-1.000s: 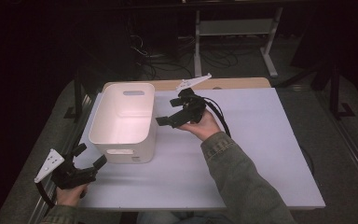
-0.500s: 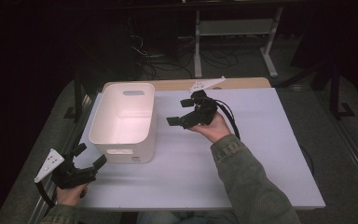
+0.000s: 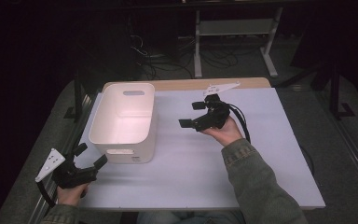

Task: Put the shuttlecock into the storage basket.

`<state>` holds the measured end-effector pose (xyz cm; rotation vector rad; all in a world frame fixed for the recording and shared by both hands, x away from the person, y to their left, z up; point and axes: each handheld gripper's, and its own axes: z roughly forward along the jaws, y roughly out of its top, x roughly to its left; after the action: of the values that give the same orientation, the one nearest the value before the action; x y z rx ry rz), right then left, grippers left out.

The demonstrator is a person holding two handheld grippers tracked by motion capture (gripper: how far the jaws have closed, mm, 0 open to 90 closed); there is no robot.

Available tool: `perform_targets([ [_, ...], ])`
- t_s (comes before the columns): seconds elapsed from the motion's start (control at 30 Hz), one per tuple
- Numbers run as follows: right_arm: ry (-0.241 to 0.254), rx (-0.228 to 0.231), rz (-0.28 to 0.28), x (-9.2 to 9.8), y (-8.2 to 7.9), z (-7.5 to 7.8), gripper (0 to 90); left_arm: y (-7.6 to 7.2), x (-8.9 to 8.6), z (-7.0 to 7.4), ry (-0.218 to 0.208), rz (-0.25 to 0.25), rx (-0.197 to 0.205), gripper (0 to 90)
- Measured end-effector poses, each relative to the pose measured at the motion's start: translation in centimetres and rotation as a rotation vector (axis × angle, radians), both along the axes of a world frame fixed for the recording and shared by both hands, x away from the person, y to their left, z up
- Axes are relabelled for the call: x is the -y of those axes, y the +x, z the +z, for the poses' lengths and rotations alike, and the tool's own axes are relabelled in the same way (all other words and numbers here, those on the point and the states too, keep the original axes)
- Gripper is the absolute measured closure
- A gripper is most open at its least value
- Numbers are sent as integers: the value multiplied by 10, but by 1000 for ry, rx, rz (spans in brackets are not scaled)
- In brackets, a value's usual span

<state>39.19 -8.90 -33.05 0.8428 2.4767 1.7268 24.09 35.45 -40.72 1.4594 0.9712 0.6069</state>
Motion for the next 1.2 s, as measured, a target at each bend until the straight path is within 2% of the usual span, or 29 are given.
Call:
perform_targets([
  [0.23,23,1,-25,19,-3,-5,0,0,0,0,6,0,-3,0],
  [0.7,29,6,-84,55,-10,-14,0,0,1,-1,1,0,-5,0],
  [0.8,50,18,-101,63,-13,-18,0,0,0,0,2,-1,-2,0],
  [1.2,60,25,-134,86,-25,-28,0,0,1,0,3,-2,-1,0],
])
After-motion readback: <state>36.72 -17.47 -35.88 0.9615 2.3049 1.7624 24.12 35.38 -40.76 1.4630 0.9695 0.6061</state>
